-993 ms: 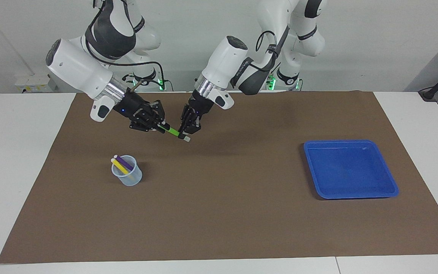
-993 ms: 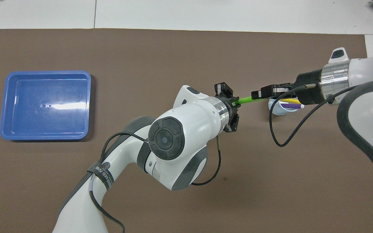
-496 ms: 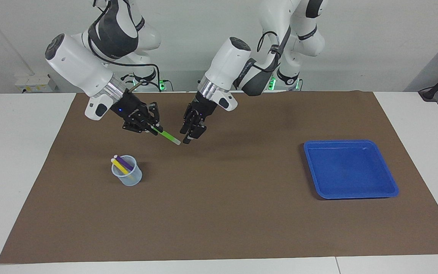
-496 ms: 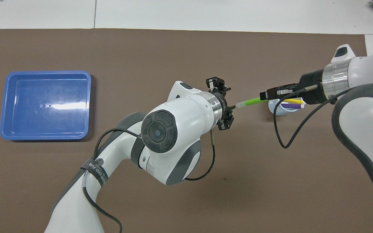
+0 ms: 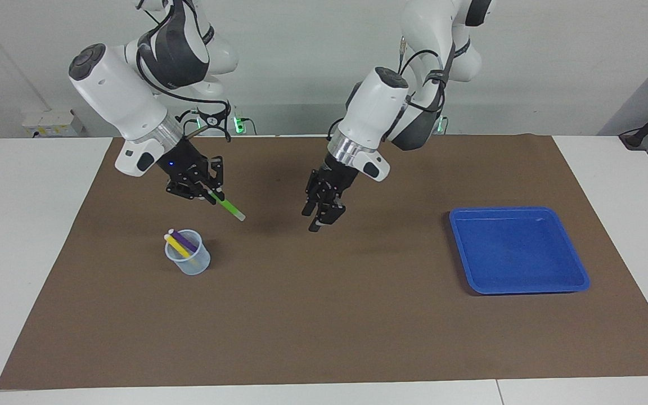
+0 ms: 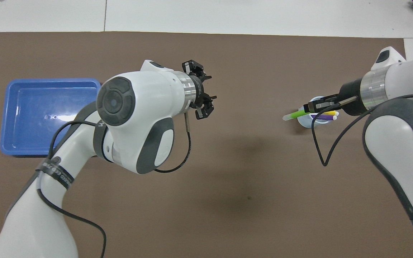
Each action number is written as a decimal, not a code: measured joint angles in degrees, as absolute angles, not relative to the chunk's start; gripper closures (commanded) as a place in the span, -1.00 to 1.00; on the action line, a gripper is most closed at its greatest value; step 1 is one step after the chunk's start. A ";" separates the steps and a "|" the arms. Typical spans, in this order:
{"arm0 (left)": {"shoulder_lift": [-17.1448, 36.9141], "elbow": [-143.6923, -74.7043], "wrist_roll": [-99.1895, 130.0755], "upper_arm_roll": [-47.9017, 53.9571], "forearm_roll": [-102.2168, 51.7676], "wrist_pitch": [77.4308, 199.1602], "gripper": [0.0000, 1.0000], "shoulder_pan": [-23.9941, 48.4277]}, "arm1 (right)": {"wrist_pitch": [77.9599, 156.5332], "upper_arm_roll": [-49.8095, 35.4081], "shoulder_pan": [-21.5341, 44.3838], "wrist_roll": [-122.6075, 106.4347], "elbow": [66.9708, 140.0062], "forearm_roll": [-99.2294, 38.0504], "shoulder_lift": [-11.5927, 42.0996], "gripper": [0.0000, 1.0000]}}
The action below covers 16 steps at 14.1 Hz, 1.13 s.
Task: Transfer and insert pens with both arms
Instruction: 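Insert the green pen into the cup while the left gripper withdraws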
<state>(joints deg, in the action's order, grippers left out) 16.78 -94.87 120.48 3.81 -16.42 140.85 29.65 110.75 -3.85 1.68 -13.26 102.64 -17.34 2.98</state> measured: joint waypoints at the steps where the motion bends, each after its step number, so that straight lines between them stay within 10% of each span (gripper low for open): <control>1: 16.39 -94.77 117.55 3.79 -16.42 139.12 -0.30 27.96 | 110.57 -3.82 1.59 -13.26 102.53 -15.97 2.99 1.00; 7: 15.62 -94.41 106.29 3.64 -16.42 133.27 -0.49 20.55 | 110.34 -3.62 -1.11 -13.37 102.36 -9.28 3.11 1.00; 9: 15.57 -94.25 104.91 3.61 -16.42 131.55 -1.00 18.38 | 111.61 -3.71 -1.10 -13.37 102.38 -6.84 3.65 1.00; 16: 14.00 -91.75 94.29 3.54 -16.42 122.74 -1.00 11.45 | 116.65 -3.66 -1.12 -13.35 104.54 -5.39 7.58 1.00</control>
<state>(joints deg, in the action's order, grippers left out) 14.00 -91.75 94.29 3.54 -16.42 122.74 11.45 116.65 -3.66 -1.12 -13.35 104.54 -5.39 7.58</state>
